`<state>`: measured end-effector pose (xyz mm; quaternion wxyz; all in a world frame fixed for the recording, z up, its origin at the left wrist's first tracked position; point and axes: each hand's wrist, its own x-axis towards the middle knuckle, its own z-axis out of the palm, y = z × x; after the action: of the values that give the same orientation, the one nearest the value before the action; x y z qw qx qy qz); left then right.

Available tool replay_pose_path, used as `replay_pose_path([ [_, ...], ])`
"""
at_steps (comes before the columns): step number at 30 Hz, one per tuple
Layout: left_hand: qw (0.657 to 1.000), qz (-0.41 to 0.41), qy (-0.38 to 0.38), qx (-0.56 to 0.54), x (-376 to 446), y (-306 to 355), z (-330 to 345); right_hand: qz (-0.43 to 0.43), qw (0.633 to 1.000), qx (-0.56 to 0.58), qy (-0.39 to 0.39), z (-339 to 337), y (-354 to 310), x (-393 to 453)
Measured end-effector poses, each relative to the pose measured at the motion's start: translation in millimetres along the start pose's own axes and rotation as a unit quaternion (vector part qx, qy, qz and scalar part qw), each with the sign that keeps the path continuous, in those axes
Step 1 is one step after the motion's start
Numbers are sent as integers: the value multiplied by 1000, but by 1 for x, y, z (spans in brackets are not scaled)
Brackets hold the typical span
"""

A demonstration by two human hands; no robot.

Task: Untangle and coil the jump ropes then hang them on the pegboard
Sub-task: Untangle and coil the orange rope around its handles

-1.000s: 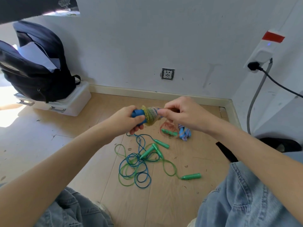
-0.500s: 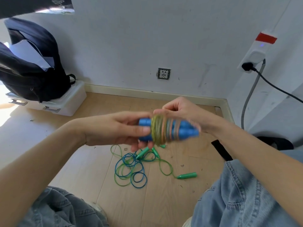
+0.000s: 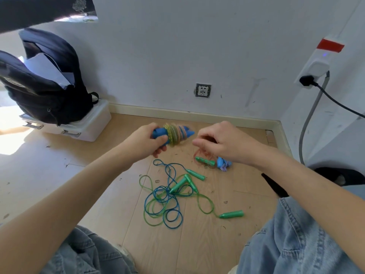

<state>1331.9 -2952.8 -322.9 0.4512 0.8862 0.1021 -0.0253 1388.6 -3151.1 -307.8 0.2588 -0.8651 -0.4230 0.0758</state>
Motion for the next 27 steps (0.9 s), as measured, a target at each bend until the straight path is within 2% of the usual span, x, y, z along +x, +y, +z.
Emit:
replay_pose_path([
  [3,985,25,-129,111,-7,7,0,11,1000,12,18,-7,5,-1],
  [6,959,30,-276,49,-16,15,-6,13,997,69,17,-8,3,-2],
  [9,937,43,-343,-60,-23,15,-17,15,989,139,45,-6,0,0],
  [11,934,51,-331,-127,-25,15,-18,26,981,181,58,-6,0,1],
  [13,943,55,-297,-139,-25,15,-14,41,976,197,79,-3,0,1],
  [17,970,100,-219,29,-20,16,-5,55,976,160,134,3,4,2],
  [20,970,98,-216,48,-17,19,-6,33,982,115,145,2,3,3],
  [23,968,168,-154,101,-21,26,1,9,984,106,140,5,-1,5],
  [25,964,212,-98,126,-25,29,9,47,974,180,129,6,-2,6],
  [26,962,230,-78,123,-27,30,11,80,956,260,112,5,-3,6],
  [27,961,244,-66,109,-28,30,11,112,923,359,87,4,-2,5],
])
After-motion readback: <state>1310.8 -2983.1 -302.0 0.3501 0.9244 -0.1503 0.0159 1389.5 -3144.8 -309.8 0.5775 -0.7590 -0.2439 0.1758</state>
